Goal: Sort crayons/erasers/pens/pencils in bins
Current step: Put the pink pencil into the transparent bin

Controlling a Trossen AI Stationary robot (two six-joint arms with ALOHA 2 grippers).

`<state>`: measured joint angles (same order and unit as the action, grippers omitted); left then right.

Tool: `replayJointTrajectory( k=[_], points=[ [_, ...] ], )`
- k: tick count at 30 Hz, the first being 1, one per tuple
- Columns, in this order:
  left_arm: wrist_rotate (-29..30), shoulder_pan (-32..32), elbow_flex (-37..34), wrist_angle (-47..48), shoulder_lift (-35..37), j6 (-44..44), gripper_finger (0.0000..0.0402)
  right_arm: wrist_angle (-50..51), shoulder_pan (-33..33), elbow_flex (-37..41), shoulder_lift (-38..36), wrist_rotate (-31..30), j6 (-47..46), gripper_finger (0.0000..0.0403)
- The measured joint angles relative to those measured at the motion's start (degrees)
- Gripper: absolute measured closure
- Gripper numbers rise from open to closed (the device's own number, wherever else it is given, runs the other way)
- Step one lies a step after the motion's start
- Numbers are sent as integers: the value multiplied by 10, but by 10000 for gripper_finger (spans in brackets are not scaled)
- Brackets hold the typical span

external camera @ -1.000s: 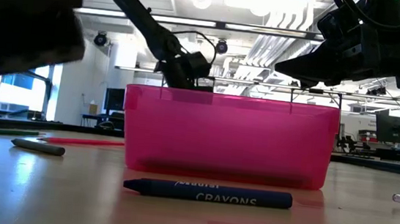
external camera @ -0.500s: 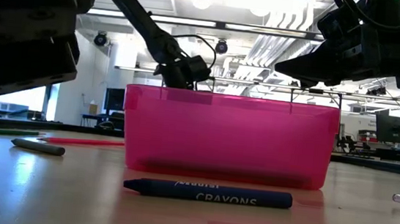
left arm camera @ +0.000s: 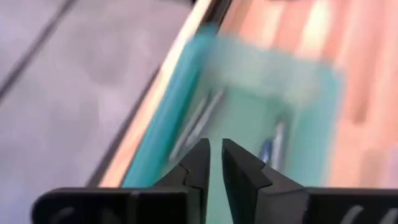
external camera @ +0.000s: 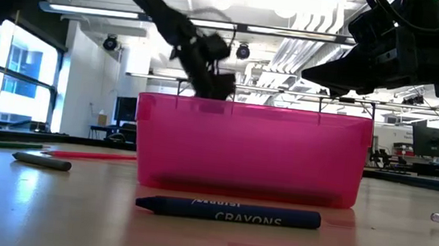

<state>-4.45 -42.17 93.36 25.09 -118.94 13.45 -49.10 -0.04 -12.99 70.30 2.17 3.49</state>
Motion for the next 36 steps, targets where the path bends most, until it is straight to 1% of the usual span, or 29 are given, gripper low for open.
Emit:
replayJointTrajectory(
  k=[4, 7, 10, 14, 17, 24, 29, 32, 34, 36],
  points=[
    [-3, 18, -23, -42, 51, 2, 396, 0, 0, 0, 0, 0, 0, 403],
    [-4, 35, -78, -93, 86, -2, 399, 1, 0, 0, 0, 0, 0, 403],
    [-13, 53, -158, -177, 126, -8, 400, 1, 0, 0, 0, 0, 0, 403],
    [-40, 73, -278, -305, 181, -22, 401, 4, 0, 0, 0, 0, -1, 403],
    [-42, 86, -359, -381, 225, -42, 401, 5, 0, 0, 0, 0, -11, 403],
    [-41, 118, -508, -434, 342, -78, 401, 8, 0, 0, 0, -1, -16, 403],
    [-38, 146, -590, -460, 421, -105, 401, 8, 0, 0, 0, -13, -16, 403],
    [-38, 171, -630, -473, 460, -108, 401, -10, 0, 0, 0, 1, -20, 403],
    [-38, 188, -664, -510, 475, -112, 401, -25, 0, 0, 0, 19, -20, 403],
    [-39, 204, -704, -576, 483, -119, 401, -30, 0, 0, 0, 26, -22, 403]
  ],
)
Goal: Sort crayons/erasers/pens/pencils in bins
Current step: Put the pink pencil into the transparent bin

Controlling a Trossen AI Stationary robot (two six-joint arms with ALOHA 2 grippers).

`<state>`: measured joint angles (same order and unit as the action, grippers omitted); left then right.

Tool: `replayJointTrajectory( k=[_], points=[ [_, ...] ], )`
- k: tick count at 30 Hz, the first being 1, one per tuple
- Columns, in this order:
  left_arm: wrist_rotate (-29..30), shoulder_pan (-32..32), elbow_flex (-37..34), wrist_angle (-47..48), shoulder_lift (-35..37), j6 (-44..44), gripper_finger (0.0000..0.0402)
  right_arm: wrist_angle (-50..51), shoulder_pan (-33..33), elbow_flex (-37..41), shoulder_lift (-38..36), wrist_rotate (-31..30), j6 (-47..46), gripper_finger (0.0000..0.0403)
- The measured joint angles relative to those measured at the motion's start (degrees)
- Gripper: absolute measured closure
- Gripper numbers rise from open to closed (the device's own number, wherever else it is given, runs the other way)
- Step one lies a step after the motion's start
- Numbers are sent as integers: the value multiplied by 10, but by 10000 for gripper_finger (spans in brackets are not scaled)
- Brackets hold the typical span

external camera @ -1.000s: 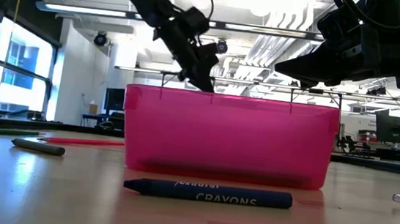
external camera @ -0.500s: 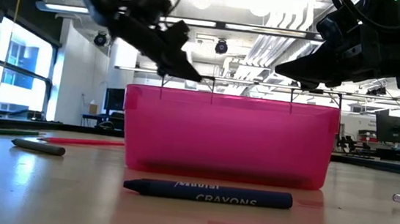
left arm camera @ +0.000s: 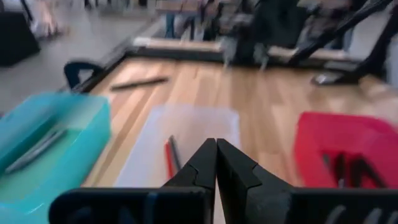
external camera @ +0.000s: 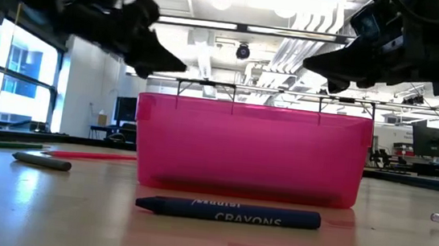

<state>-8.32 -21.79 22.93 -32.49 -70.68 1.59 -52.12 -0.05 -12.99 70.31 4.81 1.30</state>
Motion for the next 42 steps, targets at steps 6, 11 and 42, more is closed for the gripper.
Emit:
replayJointTrajectory(
  k=[6, 11, 42],
  points=[
    [0, 31, -110, -206, 3, -38, 401, 2, 0, 0, -6, -12, -27, 403],
    [0, 44, -174, -334, 3, -46, 401, 38, 0, 0, -45, -17, -61, 402],
    [-29, 40, -221, -353, 2, -115, 401, 881, -1, -266, -159, -227, -297, 267]
  ],
)
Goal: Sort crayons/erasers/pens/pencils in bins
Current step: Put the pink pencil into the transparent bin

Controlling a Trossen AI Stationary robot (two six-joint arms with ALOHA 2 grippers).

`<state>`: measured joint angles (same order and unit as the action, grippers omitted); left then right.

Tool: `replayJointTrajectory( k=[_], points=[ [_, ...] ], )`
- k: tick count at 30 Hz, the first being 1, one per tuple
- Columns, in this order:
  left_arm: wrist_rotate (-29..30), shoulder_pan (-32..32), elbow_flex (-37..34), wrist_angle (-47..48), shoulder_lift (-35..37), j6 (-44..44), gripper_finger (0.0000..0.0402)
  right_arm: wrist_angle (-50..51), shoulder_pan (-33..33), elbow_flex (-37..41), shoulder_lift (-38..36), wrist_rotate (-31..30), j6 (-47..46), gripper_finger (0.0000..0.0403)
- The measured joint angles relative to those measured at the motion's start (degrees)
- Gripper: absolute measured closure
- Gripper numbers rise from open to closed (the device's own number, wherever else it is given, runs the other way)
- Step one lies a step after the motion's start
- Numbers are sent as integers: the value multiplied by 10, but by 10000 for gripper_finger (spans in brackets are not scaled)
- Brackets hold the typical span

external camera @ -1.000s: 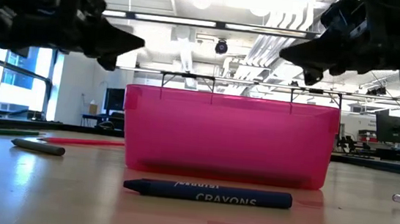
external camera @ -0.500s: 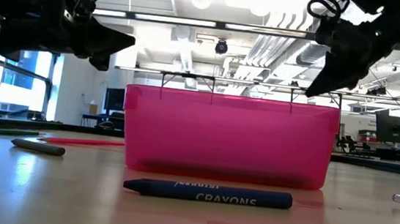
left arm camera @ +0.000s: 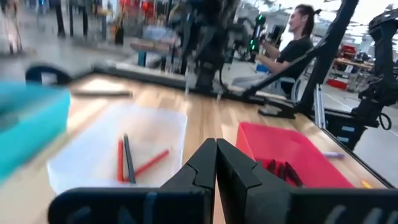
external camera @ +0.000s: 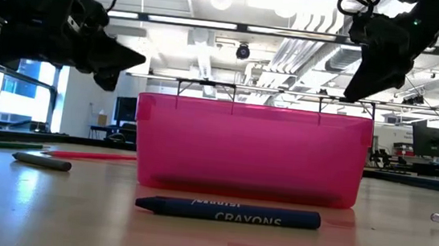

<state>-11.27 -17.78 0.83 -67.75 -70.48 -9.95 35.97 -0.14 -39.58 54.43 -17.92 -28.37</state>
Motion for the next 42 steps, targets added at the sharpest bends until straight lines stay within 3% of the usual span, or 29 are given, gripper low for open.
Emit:
replayJointTrajectory(
  k=[3, 6, 10, 14, 20, 26, 31, 36, 42],
  points=[
    [24, 21, 18, 67, 0, -25, 401, -8, 0, -2, 0, 4, 34, 243],
    [76, 50, 48, 181, 0, -29, 401, -51, 0, 12, -1, 13, 88, 248],
    [131, 85, 100, 342, 0, -47, 401, -160, 1, 46, -1, 82, 144, 307],
    [145, 114, 156, 492, 0, -89, 401, -290, 1, 99, -1, 126, 177, 389],
    [204, 154, 247, 756, 0, -157, 401, -461, 1, 180, -1, 127, 180, 373],
    [217, 189, 324, 957, 0, -254, 391, -566, -5, 237, -1, 120, 182, 393],
    [190, 221, 331, 991, 0, -353, 344, -623, -30, 268, -1, 109, 187, 402],
    [205, 237, 317, 998, -10, -429, 288, -627, -49, 270, -1, 105, 208, 402],
    [239, 247, 314, 974, -42, -435, 251, -646, -65, 269, -1, 105, 229, 402]
  ],
)
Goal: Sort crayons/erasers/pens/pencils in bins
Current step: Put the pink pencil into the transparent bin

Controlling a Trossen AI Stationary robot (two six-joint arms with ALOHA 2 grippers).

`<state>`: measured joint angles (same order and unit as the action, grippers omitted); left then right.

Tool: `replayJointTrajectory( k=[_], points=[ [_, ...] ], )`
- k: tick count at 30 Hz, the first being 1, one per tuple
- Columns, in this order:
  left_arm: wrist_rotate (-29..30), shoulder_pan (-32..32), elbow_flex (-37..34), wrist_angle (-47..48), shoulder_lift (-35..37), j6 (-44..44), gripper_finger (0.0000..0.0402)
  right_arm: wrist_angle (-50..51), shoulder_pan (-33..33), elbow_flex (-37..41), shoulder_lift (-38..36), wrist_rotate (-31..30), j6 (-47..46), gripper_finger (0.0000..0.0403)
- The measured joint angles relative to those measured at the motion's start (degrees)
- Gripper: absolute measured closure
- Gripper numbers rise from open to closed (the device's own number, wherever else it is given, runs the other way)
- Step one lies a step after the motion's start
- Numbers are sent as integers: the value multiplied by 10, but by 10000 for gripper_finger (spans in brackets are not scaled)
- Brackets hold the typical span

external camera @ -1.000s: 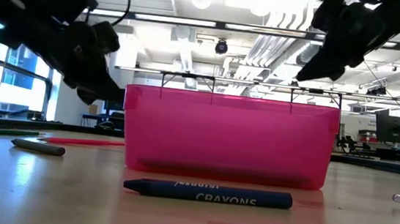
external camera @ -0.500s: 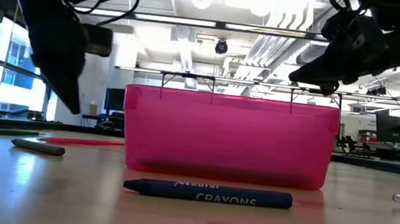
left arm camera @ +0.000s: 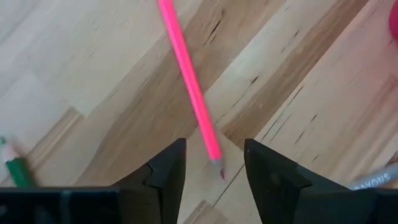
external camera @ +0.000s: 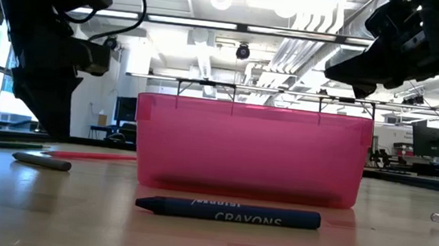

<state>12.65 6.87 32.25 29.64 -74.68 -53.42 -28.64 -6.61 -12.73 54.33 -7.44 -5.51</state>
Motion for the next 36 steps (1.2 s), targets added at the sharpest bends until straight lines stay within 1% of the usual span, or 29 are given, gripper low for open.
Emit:
replayJointTrajectory(
  k=[5, 13, 17, 23, 27, 33, 36],
  points=[
    [-11, 2, 0, -16, -27, -1, 251, -4, -6, 0, 0, 0, 2, 402],
    [-10, 5, 1, -11, -64, -21, 273, -8, -6, 0, 0, 0, 6, 402],
    [-6, 4, 1, -6, -67, -22, 298, -8, -6, 0, 0, 0, 6, 402],
    [5, 5, -10, -5, -66, -20, 358, -8, -6, 0, 0, 0, 11, 402],
    [12, 7, -19, -9, -64, -20, 388, -8, -6, 0, 0, 0, 11, 402],
    [33, 23, -25, -3, -47, -45, 399, -8, -6, 0, 0, 0, 15, 402],
    [54, 34, -27, 24, -29, -64, 401, -8, -6, 0, 0, 0, 15, 402]
  ],
)
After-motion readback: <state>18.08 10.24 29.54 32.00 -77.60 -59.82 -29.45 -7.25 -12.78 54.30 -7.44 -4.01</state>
